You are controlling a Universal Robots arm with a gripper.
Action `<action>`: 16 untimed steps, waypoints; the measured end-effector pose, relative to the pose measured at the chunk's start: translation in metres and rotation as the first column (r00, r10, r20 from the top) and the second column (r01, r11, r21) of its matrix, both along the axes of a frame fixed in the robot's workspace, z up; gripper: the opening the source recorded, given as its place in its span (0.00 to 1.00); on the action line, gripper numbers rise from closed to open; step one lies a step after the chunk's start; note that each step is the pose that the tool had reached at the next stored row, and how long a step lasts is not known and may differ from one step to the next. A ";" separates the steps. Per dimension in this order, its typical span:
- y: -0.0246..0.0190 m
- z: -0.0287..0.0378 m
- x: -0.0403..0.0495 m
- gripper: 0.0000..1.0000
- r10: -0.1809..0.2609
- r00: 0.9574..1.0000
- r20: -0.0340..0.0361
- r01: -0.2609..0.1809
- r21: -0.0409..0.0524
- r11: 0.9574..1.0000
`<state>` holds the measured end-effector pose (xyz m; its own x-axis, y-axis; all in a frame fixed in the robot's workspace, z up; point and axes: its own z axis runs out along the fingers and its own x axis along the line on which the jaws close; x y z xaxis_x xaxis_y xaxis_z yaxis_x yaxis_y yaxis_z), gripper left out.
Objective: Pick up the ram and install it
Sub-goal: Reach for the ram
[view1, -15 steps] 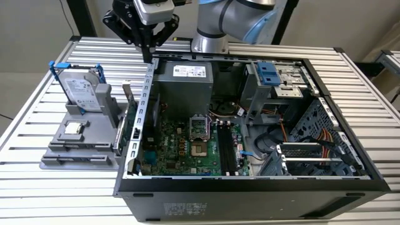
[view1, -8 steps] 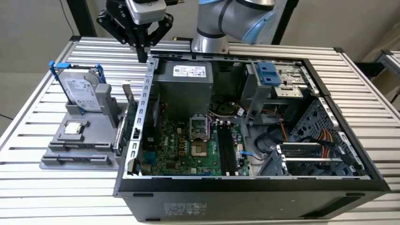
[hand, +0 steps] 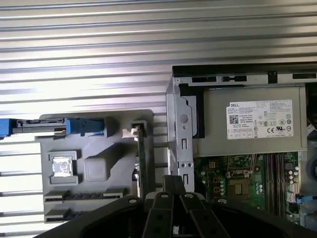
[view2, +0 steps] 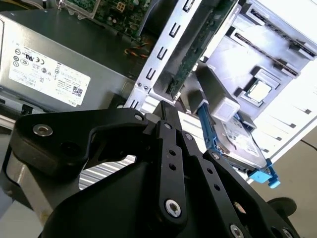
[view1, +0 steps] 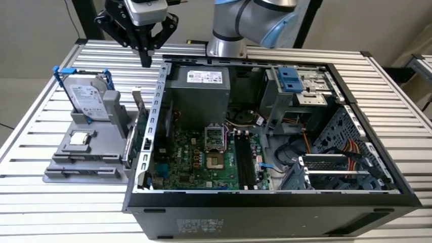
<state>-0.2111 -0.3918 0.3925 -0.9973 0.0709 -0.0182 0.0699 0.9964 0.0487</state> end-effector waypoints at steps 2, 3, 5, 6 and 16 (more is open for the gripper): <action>0.0001 0.0000 -0.0046 0.00 0.000 1.000 0.000 0.000 0.000 1.000; 0.0001 0.0000 -0.0067 0.00 0.000 1.000 0.000 0.000 0.000 1.000; 0.0002 0.0000 -0.0108 0.00 0.000 1.000 0.000 0.000 0.000 1.000; 0.0002 0.0000 -0.0128 0.00 0.000 1.000 0.000 0.000 0.000 1.000; 0.0003 -0.0001 -0.0354 0.00 0.001 1.000 0.000 -0.001 0.000 1.000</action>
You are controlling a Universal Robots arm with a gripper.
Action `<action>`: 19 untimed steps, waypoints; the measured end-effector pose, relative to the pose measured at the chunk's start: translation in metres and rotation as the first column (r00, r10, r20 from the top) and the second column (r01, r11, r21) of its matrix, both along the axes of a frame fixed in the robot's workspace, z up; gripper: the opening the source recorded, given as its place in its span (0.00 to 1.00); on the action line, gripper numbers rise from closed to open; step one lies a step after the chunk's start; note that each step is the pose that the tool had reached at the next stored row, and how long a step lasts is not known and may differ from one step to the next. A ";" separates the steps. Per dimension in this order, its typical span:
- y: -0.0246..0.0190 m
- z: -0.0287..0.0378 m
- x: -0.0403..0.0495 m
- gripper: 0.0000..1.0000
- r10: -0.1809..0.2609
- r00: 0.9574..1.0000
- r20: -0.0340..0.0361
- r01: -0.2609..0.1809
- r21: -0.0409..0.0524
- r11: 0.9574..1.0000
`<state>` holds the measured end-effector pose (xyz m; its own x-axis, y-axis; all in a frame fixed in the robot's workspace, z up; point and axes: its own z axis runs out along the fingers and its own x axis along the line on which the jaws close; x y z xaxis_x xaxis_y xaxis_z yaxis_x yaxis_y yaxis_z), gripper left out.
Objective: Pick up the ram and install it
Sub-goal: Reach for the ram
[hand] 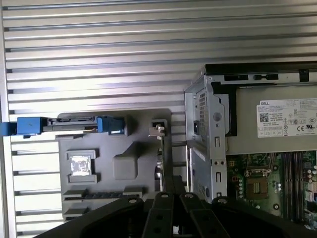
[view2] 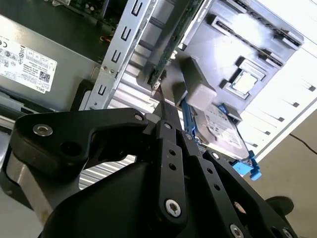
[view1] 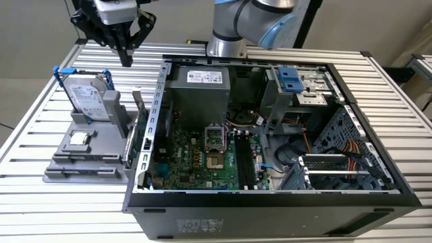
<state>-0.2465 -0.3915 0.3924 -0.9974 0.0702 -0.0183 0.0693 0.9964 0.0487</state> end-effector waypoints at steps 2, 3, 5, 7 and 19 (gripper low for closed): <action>0.0001 0.0000 -0.0043 0.00 0.000 1.000 0.000 0.000 0.000 1.000; 0.0001 0.0000 -0.0061 0.00 0.000 1.000 0.000 0.000 0.000 1.000; 0.0003 0.0000 -0.0088 0.00 0.000 1.000 0.000 0.000 0.000 1.000; 0.0006 0.0000 -0.0110 0.00 0.000 1.000 0.000 0.000 0.000 1.000; 0.0016 -0.0001 -0.0242 0.00 0.001 1.000 0.000 -0.001 0.000 1.000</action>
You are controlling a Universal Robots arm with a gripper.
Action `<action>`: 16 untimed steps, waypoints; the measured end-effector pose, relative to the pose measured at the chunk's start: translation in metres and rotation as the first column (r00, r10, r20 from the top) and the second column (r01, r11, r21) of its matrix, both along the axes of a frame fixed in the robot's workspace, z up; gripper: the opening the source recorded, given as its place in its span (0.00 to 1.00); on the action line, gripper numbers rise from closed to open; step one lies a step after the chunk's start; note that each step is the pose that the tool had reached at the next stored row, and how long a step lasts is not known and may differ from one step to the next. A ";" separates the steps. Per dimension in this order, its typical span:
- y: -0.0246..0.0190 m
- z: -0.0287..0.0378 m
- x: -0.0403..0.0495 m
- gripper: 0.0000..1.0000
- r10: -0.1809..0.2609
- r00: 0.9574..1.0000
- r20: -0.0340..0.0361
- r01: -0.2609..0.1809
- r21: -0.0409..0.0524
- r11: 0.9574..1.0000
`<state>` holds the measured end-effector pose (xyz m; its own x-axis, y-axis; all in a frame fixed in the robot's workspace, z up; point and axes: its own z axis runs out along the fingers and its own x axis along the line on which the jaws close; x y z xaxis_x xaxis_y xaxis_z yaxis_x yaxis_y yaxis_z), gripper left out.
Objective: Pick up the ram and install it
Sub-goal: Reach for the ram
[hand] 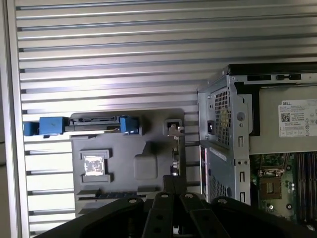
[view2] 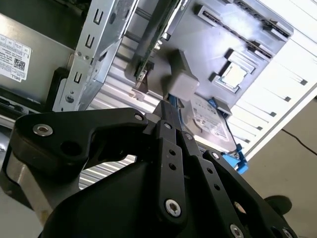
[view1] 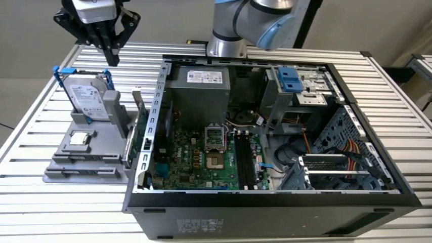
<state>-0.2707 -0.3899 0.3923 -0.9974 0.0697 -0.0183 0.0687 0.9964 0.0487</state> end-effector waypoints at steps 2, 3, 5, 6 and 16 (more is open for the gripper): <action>0.0002 0.0000 -0.0022 0.00 0.000 1.000 0.000 0.000 0.000 1.000; 0.0002 0.0000 -0.0034 0.00 0.000 1.000 0.000 0.000 0.000 1.000; 0.0005 0.0000 -0.0059 0.00 0.000 1.000 0.000 0.000 0.000 1.000; 0.0005 0.0000 -0.0071 0.00 0.000 1.000 0.000 0.000 0.000 1.000; 0.0017 -0.0001 -0.0197 0.00 0.000 1.000 0.000 0.000 0.000 1.000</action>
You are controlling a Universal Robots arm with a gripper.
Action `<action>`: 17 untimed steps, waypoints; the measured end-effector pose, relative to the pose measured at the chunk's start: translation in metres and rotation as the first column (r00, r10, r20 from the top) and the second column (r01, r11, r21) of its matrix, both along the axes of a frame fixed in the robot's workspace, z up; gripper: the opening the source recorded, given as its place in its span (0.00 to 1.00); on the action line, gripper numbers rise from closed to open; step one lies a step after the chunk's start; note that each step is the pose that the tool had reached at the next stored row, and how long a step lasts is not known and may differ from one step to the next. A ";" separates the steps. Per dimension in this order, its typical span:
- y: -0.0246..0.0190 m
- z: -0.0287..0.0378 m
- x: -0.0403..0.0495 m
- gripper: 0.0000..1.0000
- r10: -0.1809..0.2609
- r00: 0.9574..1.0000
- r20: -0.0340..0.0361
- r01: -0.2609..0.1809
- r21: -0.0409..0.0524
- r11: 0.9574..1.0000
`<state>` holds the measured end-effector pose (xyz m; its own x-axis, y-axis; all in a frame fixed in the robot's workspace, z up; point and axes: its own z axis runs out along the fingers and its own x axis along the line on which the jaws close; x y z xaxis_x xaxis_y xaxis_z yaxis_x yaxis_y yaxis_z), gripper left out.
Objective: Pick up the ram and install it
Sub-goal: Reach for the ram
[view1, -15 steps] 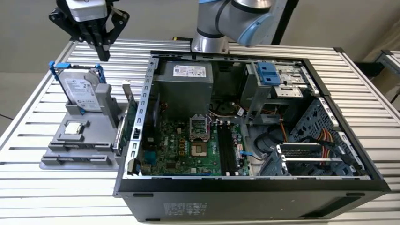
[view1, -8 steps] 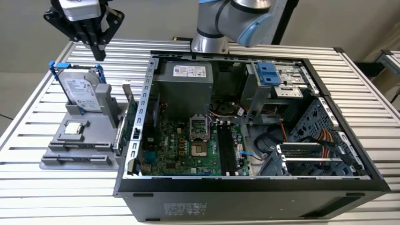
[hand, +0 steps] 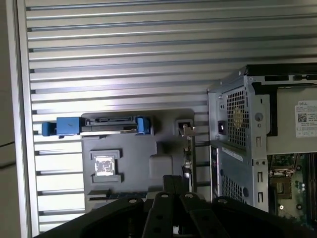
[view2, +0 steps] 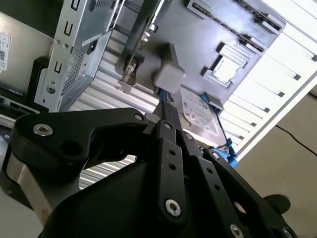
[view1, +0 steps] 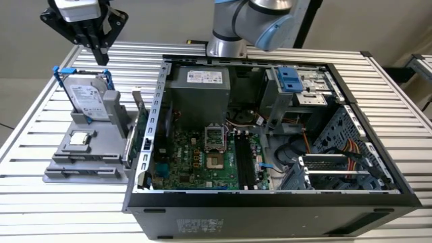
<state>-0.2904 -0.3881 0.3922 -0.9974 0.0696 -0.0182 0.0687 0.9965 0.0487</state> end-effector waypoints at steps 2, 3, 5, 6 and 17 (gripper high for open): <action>0.0003 0.0000 -0.0027 0.00 0.000 1.000 0.000 0.000 0.000 1.000; 0.0004 0.0000 -0.0042 0.00 0.000 1.000 0.000 0.000 0.000 1.000; 0.0006 0.0000 -0.0071 0.00 0.000 1.000 0.000 0.000 0.000 1.000; 0.0007 0.0000 -0.0086 0.00 0.000 1.000 0.000 0.000 0.000 1.000; 0.0019 -0.0001 -0.0234 0.00 0.000 1.000 0.000 0.000 0.000 1.000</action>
